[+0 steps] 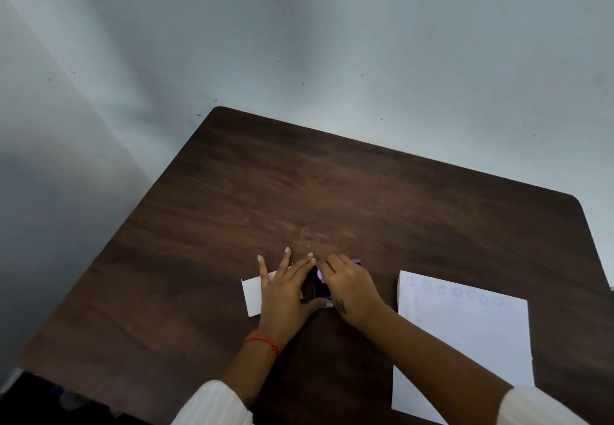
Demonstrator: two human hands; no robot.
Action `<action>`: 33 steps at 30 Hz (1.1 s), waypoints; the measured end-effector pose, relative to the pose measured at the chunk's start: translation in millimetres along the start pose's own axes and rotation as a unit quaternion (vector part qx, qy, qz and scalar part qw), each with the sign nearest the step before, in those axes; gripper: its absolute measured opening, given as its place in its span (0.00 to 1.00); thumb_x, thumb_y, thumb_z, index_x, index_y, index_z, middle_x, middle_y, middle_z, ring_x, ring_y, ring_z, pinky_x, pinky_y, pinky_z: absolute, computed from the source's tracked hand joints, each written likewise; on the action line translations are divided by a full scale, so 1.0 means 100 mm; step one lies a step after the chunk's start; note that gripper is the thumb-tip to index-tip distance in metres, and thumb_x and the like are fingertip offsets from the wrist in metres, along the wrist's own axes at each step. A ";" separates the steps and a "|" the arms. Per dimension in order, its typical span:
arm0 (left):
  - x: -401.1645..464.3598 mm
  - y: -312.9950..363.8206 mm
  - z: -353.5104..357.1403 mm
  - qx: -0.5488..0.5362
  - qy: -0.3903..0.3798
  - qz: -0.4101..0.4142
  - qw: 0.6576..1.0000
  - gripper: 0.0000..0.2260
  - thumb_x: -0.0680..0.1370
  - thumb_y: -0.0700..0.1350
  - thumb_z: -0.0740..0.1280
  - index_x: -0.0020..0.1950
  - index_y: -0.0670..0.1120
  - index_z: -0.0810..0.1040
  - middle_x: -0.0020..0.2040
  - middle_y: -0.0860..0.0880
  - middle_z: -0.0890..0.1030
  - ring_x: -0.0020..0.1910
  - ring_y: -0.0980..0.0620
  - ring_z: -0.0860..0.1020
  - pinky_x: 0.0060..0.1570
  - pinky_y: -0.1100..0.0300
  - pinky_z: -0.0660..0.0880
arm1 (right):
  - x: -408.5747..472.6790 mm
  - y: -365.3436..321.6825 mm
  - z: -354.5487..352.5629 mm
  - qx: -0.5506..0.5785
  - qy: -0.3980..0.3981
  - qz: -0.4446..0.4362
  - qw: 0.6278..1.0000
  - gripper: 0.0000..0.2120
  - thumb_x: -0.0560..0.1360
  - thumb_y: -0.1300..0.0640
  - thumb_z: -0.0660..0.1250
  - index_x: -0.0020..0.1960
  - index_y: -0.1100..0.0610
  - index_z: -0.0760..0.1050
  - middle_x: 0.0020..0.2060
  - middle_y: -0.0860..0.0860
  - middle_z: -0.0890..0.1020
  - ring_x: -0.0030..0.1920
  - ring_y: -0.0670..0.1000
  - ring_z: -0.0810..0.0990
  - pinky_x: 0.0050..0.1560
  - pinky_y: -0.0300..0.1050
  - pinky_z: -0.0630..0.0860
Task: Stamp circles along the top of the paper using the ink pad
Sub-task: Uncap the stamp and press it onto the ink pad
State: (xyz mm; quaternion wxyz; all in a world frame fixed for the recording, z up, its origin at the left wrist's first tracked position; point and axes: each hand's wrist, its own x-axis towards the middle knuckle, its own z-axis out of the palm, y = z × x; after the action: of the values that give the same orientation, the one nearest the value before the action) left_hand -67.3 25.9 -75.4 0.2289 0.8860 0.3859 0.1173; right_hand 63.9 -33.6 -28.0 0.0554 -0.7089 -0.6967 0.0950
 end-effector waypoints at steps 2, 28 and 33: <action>0.00 0.01 -0.01 0.002 -0.001 0.001 1.000 0.35 0.66 0.67 0.63 0.69 0.54 0.63 0.71 0.57 0.66 0.73 0.56 0.46 0.65 0.46 0.23 | 0.00 -0.01 -0.03 0.001 0.012 0.009 1.000 0.18 0.59 0.58 0.78 0.46 0.62 0.77 0.40 0.57 0.83 0.39 0.55 0.81 0.34 0.43 0.77; 0.00 -0.03 0.01 0.020 -0.011 0.006 1.000 0.34 0.68 0.64 0.65 0.70 0.54 0.61 0.72 0.55 0.66 0.74 0.51 0.50 0.66 0.44 0.25 | -0.10 -0.06 0.03 0.077 -0.006 0.025 0.997 0.18 0.72 0.62 0.65 0.61 0.62 0.70 0.61 0.61 0.75 0.63 0.58 0.72 0.62 0.51 0.70; 0.00 0.00 -0.02 0.019 -0.013 -0.001 1.000 0.34 0.67 0.64 0.67 0.70 0.54 0.62 0.71 0.55 0.67 0.74 0.50 0.52 0.66 0.45 0.24 | 0.01 0.00 -0.07 0.100 -0.057 0.050 0.992 0.13 0.73 0.62 0.65 0.57 0.62 0.73 0.57 0.59 0.77 0.58 0.57 0.74 0.59 0.49 0.71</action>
State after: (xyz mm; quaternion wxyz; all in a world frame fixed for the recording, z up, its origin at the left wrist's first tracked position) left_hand -68.1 27.2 -73.6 0.2171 0.8913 0.3857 0.0981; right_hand 65.1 -32.2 -21.1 0.0816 -0.7274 -0.6490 0.2073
